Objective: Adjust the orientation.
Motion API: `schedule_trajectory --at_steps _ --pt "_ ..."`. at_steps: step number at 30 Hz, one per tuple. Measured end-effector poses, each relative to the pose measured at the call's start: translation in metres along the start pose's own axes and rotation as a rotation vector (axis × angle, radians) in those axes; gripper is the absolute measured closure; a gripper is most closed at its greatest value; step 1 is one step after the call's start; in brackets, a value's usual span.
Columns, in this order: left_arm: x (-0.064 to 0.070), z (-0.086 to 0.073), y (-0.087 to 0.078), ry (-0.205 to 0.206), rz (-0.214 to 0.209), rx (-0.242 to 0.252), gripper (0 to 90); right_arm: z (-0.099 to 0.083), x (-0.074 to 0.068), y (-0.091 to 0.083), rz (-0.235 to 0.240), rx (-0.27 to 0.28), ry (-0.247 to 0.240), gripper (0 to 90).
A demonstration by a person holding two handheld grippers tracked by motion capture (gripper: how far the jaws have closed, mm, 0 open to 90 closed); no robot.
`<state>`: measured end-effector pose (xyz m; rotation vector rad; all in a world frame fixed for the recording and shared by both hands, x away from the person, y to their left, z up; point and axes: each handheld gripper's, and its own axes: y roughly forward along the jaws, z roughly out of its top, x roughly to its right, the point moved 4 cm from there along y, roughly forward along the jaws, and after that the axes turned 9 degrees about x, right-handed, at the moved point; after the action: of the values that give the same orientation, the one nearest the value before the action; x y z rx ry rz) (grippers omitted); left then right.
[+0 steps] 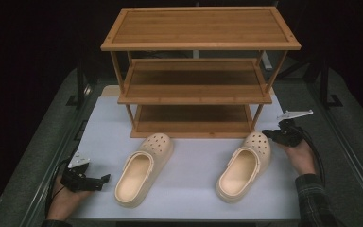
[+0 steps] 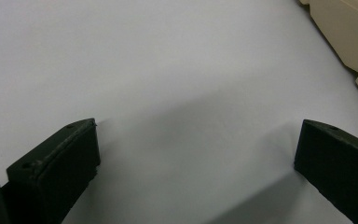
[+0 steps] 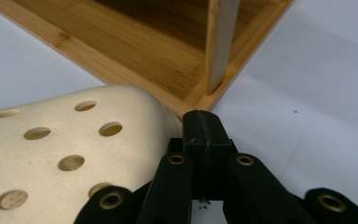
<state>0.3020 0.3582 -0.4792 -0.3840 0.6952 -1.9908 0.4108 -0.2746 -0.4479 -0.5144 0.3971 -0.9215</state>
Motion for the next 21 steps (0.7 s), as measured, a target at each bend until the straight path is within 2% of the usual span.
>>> schedule_trajectory --at_steps 15,18,21 --pt "0.0 0.0 0.0 -0.001 0.0 0.0 0.0 -0.007 -0.035 -0.004 0.068 -0.028 -0.026 90.0" --pt "0.0 0.0 0.0 0.0 0.0 -0.001 0.0 -0.009 -0.043 -0.006 0.072 -0.034 -0.042 90.0" --pt "0.0 0.0 0.0 0.001 0.0 0.0 0.0 -0.009 -0.044 -0.008 0.056 -0.032 -0.039 90.0"
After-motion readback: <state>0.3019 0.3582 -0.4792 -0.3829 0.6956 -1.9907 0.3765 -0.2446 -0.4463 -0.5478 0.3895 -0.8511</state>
